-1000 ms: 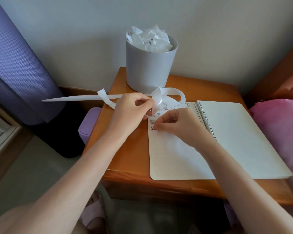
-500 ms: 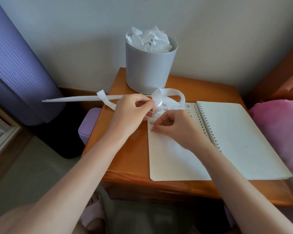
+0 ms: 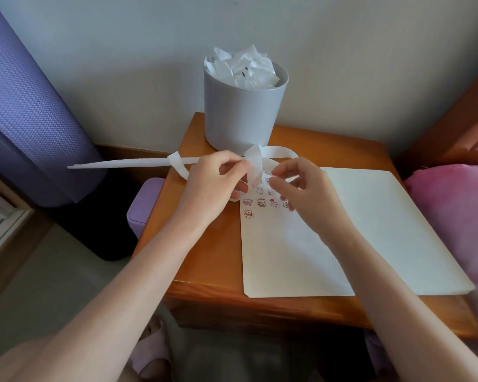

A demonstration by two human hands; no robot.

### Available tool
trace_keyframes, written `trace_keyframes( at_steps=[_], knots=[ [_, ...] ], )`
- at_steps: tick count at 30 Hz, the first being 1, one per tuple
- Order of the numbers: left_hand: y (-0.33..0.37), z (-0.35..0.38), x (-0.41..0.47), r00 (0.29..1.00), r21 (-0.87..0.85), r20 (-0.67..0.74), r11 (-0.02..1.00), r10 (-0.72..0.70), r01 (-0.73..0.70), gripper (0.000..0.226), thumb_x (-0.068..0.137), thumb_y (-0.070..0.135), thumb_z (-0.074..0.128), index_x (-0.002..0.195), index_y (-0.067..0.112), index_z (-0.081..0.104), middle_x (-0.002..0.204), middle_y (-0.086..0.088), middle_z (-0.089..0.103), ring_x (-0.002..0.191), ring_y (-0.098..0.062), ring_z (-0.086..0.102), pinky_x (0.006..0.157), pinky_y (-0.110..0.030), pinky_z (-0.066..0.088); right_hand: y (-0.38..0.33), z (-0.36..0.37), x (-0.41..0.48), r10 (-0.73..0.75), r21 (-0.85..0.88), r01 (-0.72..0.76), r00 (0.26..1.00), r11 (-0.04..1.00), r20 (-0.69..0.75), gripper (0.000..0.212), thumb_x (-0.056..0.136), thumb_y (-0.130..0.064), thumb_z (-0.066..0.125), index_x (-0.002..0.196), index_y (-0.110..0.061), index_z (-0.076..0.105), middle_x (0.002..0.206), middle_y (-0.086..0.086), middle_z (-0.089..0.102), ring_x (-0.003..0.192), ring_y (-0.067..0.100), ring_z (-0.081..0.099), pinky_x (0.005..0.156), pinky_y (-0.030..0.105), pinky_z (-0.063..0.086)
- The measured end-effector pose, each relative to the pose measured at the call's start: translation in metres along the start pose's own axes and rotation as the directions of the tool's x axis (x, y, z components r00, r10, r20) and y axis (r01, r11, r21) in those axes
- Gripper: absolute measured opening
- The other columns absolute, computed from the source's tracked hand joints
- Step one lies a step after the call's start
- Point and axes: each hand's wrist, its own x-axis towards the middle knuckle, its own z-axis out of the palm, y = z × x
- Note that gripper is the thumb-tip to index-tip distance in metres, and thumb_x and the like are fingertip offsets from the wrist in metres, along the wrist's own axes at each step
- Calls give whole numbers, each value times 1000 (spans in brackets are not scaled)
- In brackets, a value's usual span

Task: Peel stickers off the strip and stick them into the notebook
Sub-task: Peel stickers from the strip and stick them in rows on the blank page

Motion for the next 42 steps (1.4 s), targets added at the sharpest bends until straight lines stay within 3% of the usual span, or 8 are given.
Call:
trace_keyframes(
  at_steps=[5, 9, 13, 18, 25, 29, 37, 42],
  knots=[
    [2, 0, -1, 1000, -1, 6, 1000, 21, -21, 11, 94, 27, 52, 98, 22, 61, 80, 10, 65, 69, 2, 64, 51, -8, 50, -3, 3, -2, -86, 97, 82, 996, 992, 38, 13, 84, -15, 70, 94, -12, 63, 96, 2, 68, 78, 13, 62, 62, 20, 51],
    [3, -1, -2, 1000, -52, 1, 998, 22, -22, 9, 94, 25, 53, 96, 20, 61, 78, 11, 65, 68, 0, 65, 51, -8, 49, -2, 7, -2, -100, 118, 96, 995, 988, 28, 23, 78, -13, 76, 94, -13, 59, 90, 4, 69, 75, 13, 63, 63, 25, 49],
    [4, -1, -2, 1000, -106, 15, 994, 17, -16, 10, 93, 23, 54, 96, 17, 61, 79, 7, 67, 70, 1, 67, 51, -9, 49, -4, 5, -1, -109, 82, 107, 994, 991, 18, 14, 78, -15, 76, 88, -15, 65, 84, 1, 69, 72, 8, 61, 61, 26, 50],
    [3, 0, -2, 999, -106, 41, 994, -22, 26, 11, 93, 29, 54, 89, 23, 63, 80, 4, 70, 72, -8, 69, 58, -13, 54, -2, 5, -1, -120, 50, 120, 993, 991, -3, 8, 80, -13, 73, 87, -14, 71, 82, -3, 70, 68, 3, 60, 54, 13, 46],
    [1, 1, -2, 997, -51, 75, 998, -36, 40, 16, 89, 26, 59, 98, 17, 69, 84, 1, 71, 75, -10, 69, 61, -13, 55, -2, 4, 0, -129, 56, 129, 992, 990, -10, 11, 80, -11, 73, 90, -12, 72, 79, -4, 70, 66, 1, 60, 54, 12, 46],
    [2, 1, -2, 997, -61, 73, 997, -31, 36, 15, 89, 25, 61, 97, 17, 69, 85, -1, 72, 75, -13, 69, 66, -21, 57, -1, 3, 0, -134, 49, 134, 991, 990, -12, 9, 80, -11, 74, 88, -11, 73, 78, -5, 70, 65, 3, 60, 55, 15, 47],
    [2, 2, -2, 997, -53, 70, 998, -25, 29, 11, 88, 26, 61, 94, 20, 68, 81, 4, 70, 72, -8, 68, 60, -13, 54, -1, 3, -1, -154, 17, 155, 988, 988, -17, 5, 80, -11, 74, 84, -14, 72, 76, -7, 70, 66, 3, 60, 59, 23, 49],
    [0, 2, -1, 999, -43, 48, 999, -17, 19, 15, 88, 26, 62, 97, 18, 70, 82, 1, 71, 73, -10, 69, 65, -19, 58, -2, 3, -2, -168, 10, 168, 986, 986, -6, 7, 80, -10, 73, 82, -17, 70, 76, -8, 70, 66, 4, 60, 59, 23, 49]
  ],
)
